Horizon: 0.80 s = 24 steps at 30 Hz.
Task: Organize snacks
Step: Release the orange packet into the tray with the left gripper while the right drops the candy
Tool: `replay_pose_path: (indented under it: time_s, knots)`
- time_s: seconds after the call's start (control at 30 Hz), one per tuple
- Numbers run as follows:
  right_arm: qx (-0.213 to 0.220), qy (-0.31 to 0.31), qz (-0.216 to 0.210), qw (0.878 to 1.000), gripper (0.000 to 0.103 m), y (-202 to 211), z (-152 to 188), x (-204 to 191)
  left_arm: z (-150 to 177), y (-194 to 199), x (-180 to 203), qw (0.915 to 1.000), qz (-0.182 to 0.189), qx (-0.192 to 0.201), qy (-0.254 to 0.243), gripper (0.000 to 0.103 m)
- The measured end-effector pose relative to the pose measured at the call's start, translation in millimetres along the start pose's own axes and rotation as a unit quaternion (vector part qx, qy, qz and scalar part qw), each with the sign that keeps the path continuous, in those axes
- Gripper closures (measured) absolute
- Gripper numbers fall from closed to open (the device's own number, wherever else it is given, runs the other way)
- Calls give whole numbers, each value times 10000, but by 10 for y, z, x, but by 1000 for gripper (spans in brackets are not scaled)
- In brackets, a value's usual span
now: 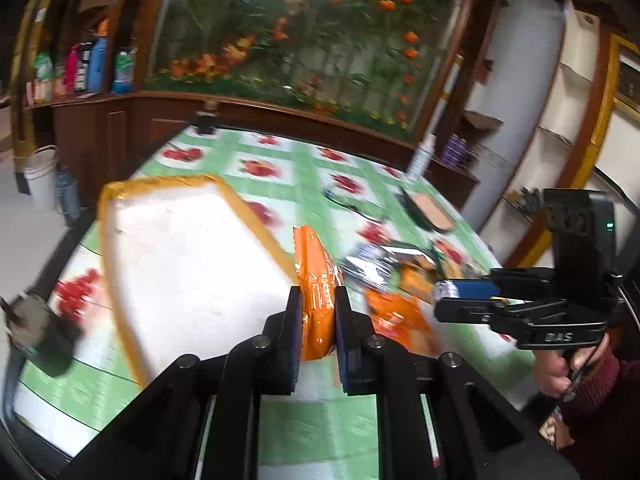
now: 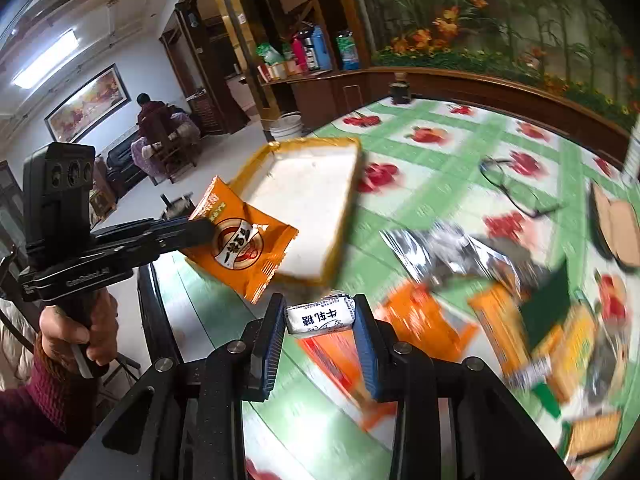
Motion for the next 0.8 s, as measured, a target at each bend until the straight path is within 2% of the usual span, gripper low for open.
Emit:
replay_pose_path:
  time_s: [0.17, 0.37, 0.43, 0.6, 0.67, 0.8]
  knots:
    - [-50, 89, -54, 9999, 67, -404, -446, -92, -229, -197, -466, 9984, -491, -18, 273, 89]
    - [-263, -279, -172, 9991, 67, -1299, -990, 57, -425, -571, -890, 9938, -957, -155, 550, 89]
    - [-277, -392, -86, 9988, 67, -1612, -1130, 133, -476, -701, -968, 9921, -1088, -236, 574, 89]
    - [-474, -587, 31, 9971, 67, -2207, -1353, 241, -528, -974, -1170, 9866, -1410, -396, 718, 89]
    - [-608, -703, 79, 9956, 67, -2425, -1387, 326, -535, -1053, -1238, 9854, -1415, -488, 810, 89]
    - [-794, -785, 270, 9934, 67, -2725, -1446, 422, -589, -1056, -1284, 9834, -1548, -394, 857, 89]
Point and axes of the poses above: each gripper's, at about its wrist camera, not at the fingertips, and y roughly against the way its jaws point, x to its right, z to its underside, the point moved 1 cm from there along -y, roughly the way its jaws point, and after that the axes turned 4 degrees about -z, right-handed, at the moved point
